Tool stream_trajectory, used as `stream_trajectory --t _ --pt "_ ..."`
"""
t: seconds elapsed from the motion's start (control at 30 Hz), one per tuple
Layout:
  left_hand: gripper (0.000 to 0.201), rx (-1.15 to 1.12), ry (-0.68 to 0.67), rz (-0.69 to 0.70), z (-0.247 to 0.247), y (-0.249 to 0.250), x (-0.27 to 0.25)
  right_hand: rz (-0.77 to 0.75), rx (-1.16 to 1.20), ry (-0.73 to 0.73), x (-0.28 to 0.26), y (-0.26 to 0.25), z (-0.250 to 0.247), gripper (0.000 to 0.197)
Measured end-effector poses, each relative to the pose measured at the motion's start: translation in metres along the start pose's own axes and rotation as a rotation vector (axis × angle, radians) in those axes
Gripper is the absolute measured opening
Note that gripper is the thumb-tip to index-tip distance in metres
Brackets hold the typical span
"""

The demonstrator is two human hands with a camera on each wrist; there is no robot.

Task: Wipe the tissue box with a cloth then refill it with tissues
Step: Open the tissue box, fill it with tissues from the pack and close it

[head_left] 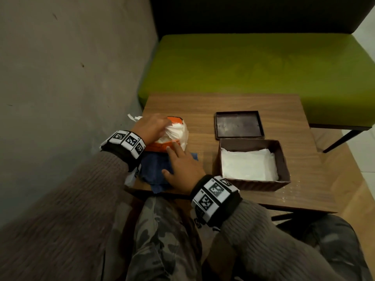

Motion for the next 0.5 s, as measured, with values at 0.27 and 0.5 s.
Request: stream_trajectory --t 0.27,0.5 --pt "0.032 0.066 0.082 -0.012 -0.010 -0.013 0.000 0.039 0.009 0.050 0.028 0.010 0.010 0.072" --pt "0.021 -0.073 0.141 -0.128 -0.045 -0.028 0.000 0.022 0.122 0.095 0.030 0.010 0.005 0.066"
Point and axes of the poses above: each hand's wrist, its own x-axis towards the middle knuckle, its own z-axis out of the palm, y = z × x, the point moved 8 cm from there along x, towards the middle knuckle, and after that the axes turned 8 degrees about x, right-handed, at the moved point
